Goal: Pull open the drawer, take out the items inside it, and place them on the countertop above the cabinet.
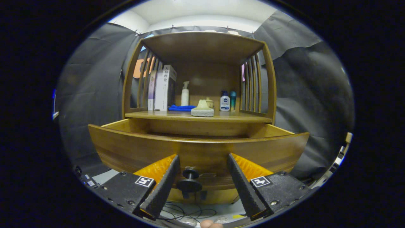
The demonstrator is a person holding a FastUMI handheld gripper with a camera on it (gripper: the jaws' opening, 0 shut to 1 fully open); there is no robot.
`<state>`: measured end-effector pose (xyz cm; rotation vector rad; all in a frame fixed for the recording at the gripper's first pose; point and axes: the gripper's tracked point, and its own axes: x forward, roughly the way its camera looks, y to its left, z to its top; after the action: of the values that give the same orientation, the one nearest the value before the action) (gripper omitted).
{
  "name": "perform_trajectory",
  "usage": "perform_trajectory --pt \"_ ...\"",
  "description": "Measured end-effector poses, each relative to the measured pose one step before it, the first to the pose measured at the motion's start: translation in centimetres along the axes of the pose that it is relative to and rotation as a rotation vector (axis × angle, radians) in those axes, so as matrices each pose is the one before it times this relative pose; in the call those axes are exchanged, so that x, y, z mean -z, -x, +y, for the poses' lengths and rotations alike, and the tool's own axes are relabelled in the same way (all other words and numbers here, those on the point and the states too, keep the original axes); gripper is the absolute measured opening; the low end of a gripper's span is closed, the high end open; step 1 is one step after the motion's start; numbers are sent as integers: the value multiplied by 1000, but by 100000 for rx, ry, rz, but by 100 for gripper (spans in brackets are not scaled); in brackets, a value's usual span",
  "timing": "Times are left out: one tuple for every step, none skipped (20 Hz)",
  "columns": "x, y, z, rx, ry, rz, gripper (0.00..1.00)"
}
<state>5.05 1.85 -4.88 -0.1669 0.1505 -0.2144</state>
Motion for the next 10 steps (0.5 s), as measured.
perform_trajectory --pt "-282 -684 -42 -165 -407 135 96" --pt "-330 -508 77 -193 -501 271 96" --pt "279 -433 -21 -107 -454 783 96" --pt "-241 -570 30 -111 -242 -234 96" --pt "48 -188 110 -46 -212 584 97" --pt "-268 -342 57 62 -206 124 97" --pt "-18 -150 19 217 -216 2 97" --pt "-31 -143 98 150 -75 173 97" --pt "-69 -237 117 -4 -268 37 97" --pt "-69 -187 83 -68 -312 276 97"
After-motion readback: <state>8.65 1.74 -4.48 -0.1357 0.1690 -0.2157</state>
